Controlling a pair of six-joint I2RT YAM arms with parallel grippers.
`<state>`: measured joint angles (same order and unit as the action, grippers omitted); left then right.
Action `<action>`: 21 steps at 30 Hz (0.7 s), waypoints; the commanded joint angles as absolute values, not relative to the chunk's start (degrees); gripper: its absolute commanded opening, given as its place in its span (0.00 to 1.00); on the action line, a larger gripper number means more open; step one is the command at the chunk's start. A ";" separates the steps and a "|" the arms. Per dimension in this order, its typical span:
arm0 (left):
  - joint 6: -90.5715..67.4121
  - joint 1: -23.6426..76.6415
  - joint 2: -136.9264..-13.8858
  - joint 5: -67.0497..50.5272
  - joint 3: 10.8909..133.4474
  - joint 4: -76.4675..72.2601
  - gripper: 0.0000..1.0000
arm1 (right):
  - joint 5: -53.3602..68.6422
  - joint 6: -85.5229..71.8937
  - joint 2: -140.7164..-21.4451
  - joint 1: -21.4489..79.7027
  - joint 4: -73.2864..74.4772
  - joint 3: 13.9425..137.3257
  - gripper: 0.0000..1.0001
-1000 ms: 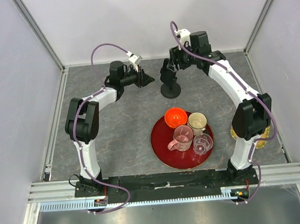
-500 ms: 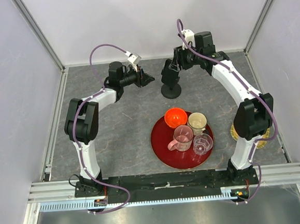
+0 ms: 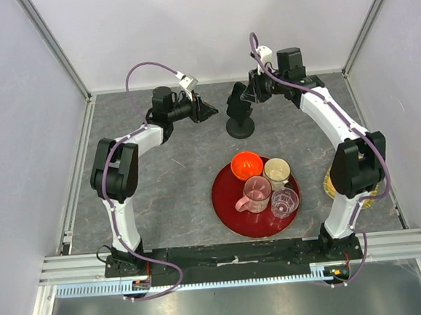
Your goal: Place the phone on the phone stand
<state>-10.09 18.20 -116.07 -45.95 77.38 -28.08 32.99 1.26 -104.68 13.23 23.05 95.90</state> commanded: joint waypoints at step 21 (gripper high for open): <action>-16.87 18.81 -113.46 -65.83 83.82 -36.74 0.83 | 52.47 22.59 -110.04 12.31 36.91 104.32 0.15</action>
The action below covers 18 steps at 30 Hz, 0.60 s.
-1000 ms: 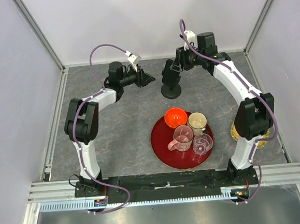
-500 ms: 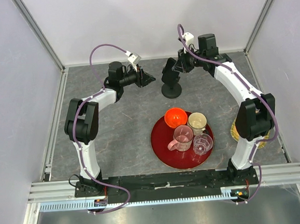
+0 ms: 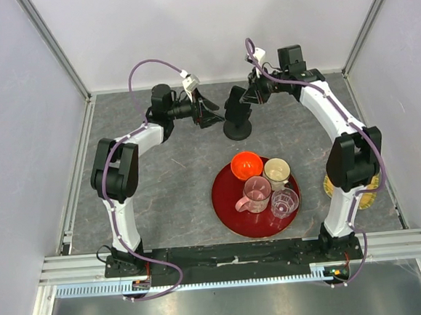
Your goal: Place the phone on the phone stand
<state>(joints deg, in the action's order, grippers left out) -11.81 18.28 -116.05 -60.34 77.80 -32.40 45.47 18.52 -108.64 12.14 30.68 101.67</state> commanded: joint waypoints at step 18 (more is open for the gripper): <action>-19.07 20.65 -127.52 -69.77 112.49 -18.19 0.81 | 40.78 9.50 -99.33 9.32 23.48 94.93 0.91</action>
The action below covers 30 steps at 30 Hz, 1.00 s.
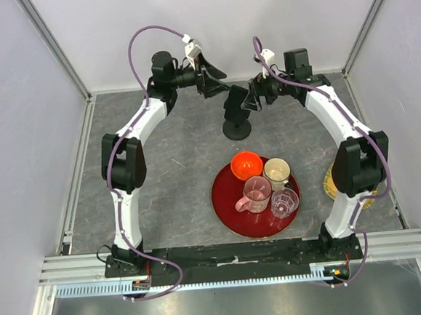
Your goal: Place the phone on the phone stand
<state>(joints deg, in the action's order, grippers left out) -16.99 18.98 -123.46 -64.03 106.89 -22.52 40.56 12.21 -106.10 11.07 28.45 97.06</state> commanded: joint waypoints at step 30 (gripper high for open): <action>-24.34 22.41 -130.08 -77.60 112.15 -26.54 0.02 | 49.39 12.39 -98.17 7.47 18.37 89.38 0.87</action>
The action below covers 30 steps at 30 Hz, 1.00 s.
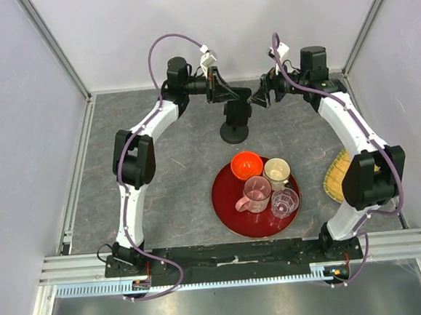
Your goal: Place the phone on the phone stand
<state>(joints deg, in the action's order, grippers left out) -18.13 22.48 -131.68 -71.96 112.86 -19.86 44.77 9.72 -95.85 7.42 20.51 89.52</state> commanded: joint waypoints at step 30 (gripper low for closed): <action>-36.89 13.54 -87.38 -51.78 64.19 -48.24 0.64 | 61.97 -5.88 -105.03 12.56 -5.36 87.54 0.00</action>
